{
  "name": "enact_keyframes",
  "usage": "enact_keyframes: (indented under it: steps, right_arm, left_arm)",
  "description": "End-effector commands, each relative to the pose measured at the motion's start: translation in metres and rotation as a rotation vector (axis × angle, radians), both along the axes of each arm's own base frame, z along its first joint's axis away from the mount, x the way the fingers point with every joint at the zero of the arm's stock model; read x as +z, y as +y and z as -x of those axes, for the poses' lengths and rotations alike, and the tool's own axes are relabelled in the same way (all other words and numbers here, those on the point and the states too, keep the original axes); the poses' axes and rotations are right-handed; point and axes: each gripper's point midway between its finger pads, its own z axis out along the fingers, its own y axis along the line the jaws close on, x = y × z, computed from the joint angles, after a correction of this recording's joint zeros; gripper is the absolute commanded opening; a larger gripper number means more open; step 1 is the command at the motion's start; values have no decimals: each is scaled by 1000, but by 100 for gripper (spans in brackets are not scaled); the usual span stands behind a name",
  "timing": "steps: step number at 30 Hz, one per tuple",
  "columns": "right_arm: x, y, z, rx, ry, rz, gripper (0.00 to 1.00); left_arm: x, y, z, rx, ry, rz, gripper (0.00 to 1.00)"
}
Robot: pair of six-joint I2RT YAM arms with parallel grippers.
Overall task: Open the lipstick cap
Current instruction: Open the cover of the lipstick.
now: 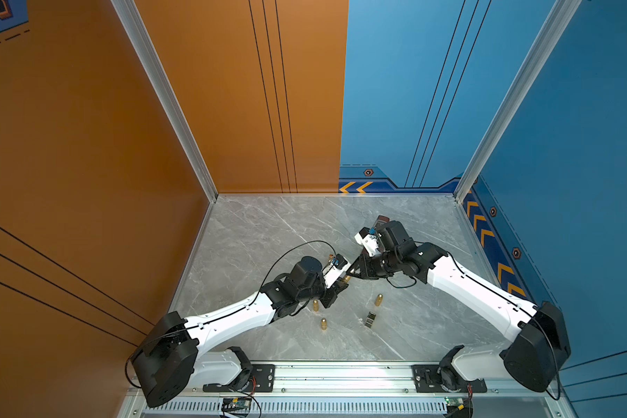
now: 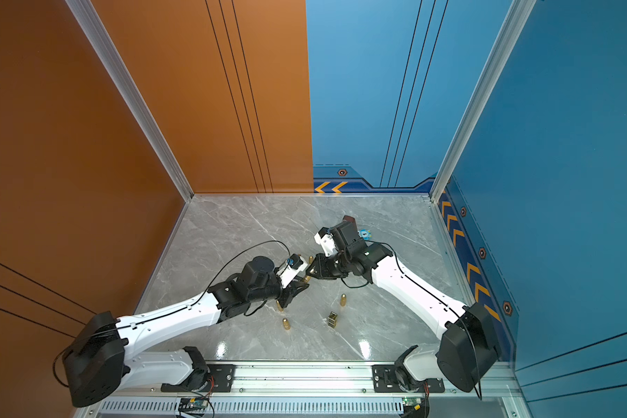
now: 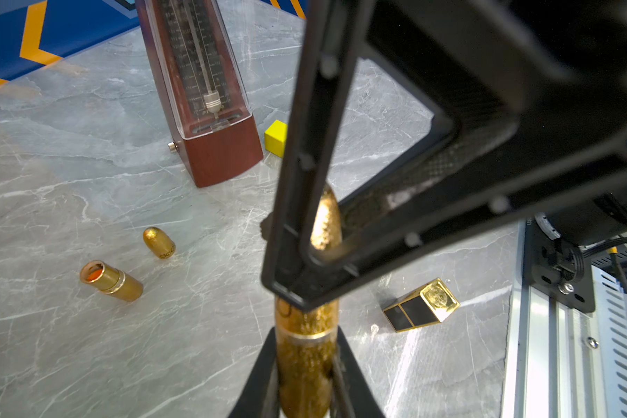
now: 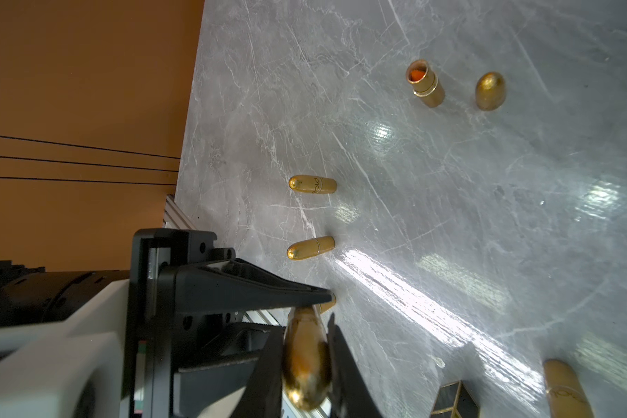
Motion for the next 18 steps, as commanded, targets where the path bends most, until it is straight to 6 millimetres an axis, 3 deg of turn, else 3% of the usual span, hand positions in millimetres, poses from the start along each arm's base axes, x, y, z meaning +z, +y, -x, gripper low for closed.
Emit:
enact_keyframes:
  steps: [1, 18]
  right_arm:
    - [20, -12, -4, -42, -41, -30, 19]
    - [32, -23, -5, -67, -59, -53, 19]
  left_arm:
    - [-18, 10, 8, 14, 47, -62, 0]
    - [-10, 11, 7, 21, 29, -52, 0]
